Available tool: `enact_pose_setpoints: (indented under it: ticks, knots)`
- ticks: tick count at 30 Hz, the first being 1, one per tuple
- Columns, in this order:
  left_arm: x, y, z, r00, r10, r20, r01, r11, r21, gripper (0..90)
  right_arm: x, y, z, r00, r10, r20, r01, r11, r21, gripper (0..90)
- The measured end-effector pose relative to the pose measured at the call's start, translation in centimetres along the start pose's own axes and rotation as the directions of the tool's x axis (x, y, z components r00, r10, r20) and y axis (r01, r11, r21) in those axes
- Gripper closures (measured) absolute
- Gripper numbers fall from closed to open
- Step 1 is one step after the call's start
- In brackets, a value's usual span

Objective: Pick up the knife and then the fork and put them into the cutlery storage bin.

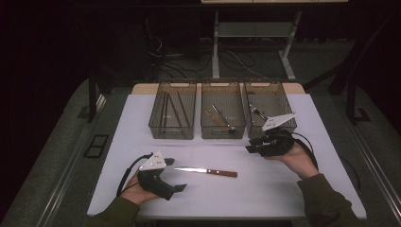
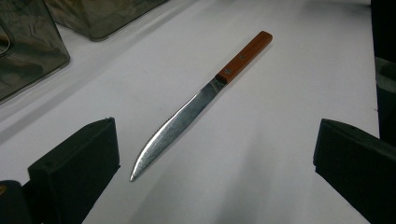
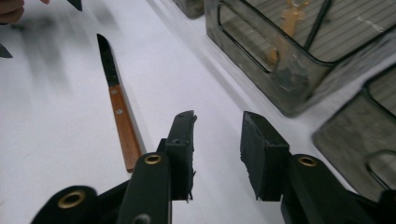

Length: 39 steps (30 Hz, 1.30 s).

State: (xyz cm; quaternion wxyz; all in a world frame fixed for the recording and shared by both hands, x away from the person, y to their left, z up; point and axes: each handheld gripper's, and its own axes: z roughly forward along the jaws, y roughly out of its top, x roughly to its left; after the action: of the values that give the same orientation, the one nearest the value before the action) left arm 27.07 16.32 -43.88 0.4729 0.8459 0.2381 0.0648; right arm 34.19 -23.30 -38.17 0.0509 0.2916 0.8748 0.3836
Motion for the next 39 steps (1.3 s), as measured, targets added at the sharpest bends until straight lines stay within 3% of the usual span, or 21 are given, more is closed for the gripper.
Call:
enact_pose_setpoints:
  ticks: [10,15,22,28,35,39]
  knots:
    - [0.0,0.0,0.0,1.0,0.0,0.0,0.0,1.0,0.001,0.0,1.5,0.8,1.7,0.9985,-0.043,-0.032,0.045,0.998,0.046,51.0]
    - [0.0,0.0,0.0,1.0,-0.001,0.001,0.001,1.0,-0.001,0.0,2.4,1.3,2.6,0.9942,-0.078,-0.074,0.083,0.995,0.061,42.7]
    - [0.0,0.0,0.0,1.0,0.0,0.001,0.0,1.0,-0.001,0.0,3.4,2.3,3.5,0.99,-0.12,-0.074,0.126,0.989,0.082,39.8]
    - [0.0,0.0,0.0,1.0,-0.001,0.001,0.001,1.0,-0.001,0.0,3.9,3.1,4.8,0.978,-0.182,-0.102,0.196,0.97,0.147,38.8]
    - [0.0,0.0,0.0,1.0,0.004,0.003,-0.004,1.0,-0.001,0.0,5.0,4.2,6.2,0.9682,-0.219,-0.12,0.24,0.949,0.204,39.5]
    - [0.0,0.0,0.0,1.0,0.005,0.003,-0.005,1.0,-0.002,0.0,5.5,4.8,6.9,0.9579,-0.259,-0.124,0.282,0.927,0.248,39.9]
